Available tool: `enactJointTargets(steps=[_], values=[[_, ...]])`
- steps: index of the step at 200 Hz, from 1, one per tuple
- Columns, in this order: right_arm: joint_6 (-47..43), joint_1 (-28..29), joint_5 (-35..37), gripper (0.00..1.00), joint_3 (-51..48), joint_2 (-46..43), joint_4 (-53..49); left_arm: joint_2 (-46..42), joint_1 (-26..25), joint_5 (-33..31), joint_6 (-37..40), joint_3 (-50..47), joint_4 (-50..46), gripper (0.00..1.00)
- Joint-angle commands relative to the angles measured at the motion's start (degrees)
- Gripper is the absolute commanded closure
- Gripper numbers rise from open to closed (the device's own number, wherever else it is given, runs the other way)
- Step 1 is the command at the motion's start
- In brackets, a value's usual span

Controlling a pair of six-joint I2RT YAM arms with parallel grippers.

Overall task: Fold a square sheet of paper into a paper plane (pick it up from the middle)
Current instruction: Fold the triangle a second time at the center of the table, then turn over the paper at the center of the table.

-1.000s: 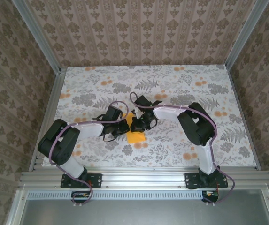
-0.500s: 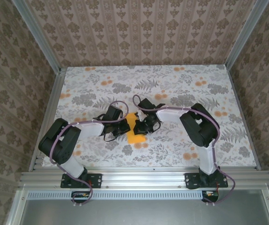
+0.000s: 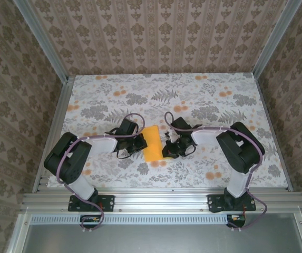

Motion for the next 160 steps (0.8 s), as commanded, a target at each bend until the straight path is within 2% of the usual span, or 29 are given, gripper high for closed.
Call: enactJointTargets(steps=[1, 27, 69, 93, 133, 160], values=[[0.4, -0.7, 3.4, 0.9, -2.8, -1.9, -9.9, 2.5, 0.9, -5.9, 1.7, -0.8, -7.4, 1.0], [1.9, -0.7, 3.6, 0.87, -0.4, -7.5, -8.2, 0.3, 0.6, -3.7, 2.3, 1.5, -7.1, 0.95], [1.0, 0.9, 12.2, 0.7, 6.2, -10.1, -8.7, -8.6, 0.7, -2.1, 1.9, 4.6, -9.0, 0.62], [-0.7, 2.3, 15.2, 0.67, 11.4, -6.4, -9.7, -13.1, 1.3, -2.1, 0.7, 2.4, -10.1, 0.51], [-1.4, 3.7, 14.4, 0.68, 18.4, 1.5, -9.5, -18.3, 2.2, -1.7, -2.2, -4.3, -10.6, 0.43], [-1.1, 3.8, 12.8, 0.73, 20.1, 4.9, -9.1, -19.9, 2.2, 0.4, -3.1, -6.5, -10.2, 0.4]])
